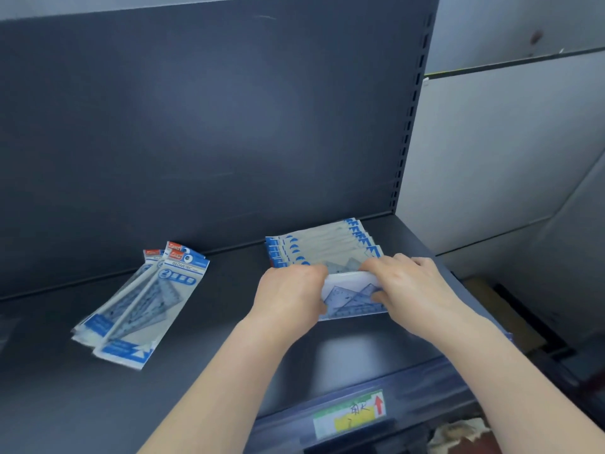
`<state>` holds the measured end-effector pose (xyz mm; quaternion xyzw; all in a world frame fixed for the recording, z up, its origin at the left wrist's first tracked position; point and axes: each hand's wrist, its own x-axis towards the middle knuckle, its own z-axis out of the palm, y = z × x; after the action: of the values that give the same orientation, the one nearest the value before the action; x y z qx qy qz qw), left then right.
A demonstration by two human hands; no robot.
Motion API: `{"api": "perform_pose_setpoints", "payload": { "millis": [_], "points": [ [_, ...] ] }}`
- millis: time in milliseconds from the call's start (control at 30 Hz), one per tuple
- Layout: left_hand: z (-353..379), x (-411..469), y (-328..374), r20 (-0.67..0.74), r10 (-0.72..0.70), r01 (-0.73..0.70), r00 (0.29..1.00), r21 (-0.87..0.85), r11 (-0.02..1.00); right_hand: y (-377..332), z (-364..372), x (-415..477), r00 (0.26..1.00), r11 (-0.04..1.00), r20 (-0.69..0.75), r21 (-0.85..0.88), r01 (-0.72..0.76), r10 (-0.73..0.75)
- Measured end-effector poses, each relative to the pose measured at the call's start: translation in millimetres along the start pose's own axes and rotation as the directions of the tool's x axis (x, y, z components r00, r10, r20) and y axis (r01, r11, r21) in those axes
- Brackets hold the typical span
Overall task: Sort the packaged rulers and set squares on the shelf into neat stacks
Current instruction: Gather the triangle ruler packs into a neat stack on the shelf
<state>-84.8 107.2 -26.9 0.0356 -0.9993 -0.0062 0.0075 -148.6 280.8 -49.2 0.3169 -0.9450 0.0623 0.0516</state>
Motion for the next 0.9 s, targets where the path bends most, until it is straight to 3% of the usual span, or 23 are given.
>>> {"api": "perform_pose_setpoints", "payload": {
  "millis": [367,500,633,800,900],
  "points": [
    [-0.6,24.7,3.4,0.121,-0.147,0.148,0.982,0.001,0.989,13.3,3.3,33.5,0.990,0.996,0.109,-0.002,0.092,-0.091],
    [11.7,20.7,3.2,0.254,-0.070,0.066,0.965,0.027,0.997,17.0,11.0,27.3,0.956,0.995,0.277,0.054,0.082,-0.094],
    [28.3,10.3,1.3,0.374,-0.042,0.061,0.926,-0.039,0.997,21.0,21.3,19.7,0.896,0.974,0.415,0.216,0.075,-0.161],
    [37.6,-0.4,7.9,0.479,-0.057,0.115,0.876,-0.092,0.989,24.4,24.2,15.6,0.870,0.965,0.455,0.249,0.080,-0.189],
    [38.2,-0.2,9.1,0.459,-0.054,0.131,0.887,-0.139,0.982,22.3,20.9,16.7,0.889,0.958,0.434,0.286,0.019,-0.147]
  ]
}}
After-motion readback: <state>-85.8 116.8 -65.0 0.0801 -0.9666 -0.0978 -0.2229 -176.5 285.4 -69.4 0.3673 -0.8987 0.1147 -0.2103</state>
